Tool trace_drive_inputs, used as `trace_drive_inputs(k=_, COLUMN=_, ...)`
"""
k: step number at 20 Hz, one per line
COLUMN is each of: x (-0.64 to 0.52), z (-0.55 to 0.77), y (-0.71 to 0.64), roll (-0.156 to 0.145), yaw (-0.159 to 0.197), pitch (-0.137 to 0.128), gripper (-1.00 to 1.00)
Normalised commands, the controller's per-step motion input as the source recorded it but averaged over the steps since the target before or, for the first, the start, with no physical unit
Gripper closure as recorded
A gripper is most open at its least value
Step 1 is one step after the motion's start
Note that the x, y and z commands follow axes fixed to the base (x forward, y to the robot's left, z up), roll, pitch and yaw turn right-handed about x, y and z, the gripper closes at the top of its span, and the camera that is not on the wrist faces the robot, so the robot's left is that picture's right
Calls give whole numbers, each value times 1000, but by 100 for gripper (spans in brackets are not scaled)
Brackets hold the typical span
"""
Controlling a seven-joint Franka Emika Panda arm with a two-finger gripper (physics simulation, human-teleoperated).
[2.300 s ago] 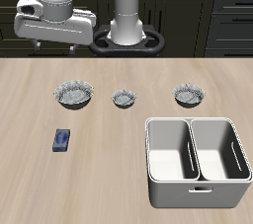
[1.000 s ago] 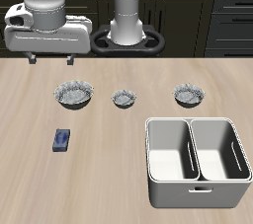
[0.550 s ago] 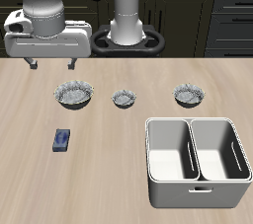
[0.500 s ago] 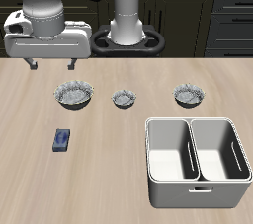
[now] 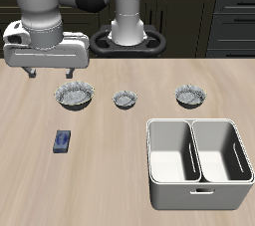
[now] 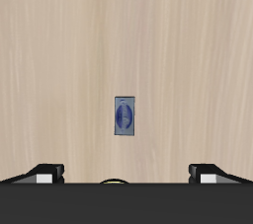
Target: Place the cream cheese in the smallest bowl
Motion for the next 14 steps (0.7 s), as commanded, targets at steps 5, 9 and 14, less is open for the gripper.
trace_drive_inputs(k=5, x=18, z=-361, y=-50, roll=-2, yaw=-5, pitch=32, gripper=-100)
trace_drive_inputs(k=9, x=30, z=-336, y=45, roll=3, yaw=-5, pitch=25, gripper=-100)
trace_drive_inputs(k=14, x=63, z=-246, y=-10, roll=8, yaw=-18, pitch=21, gripper=-100)
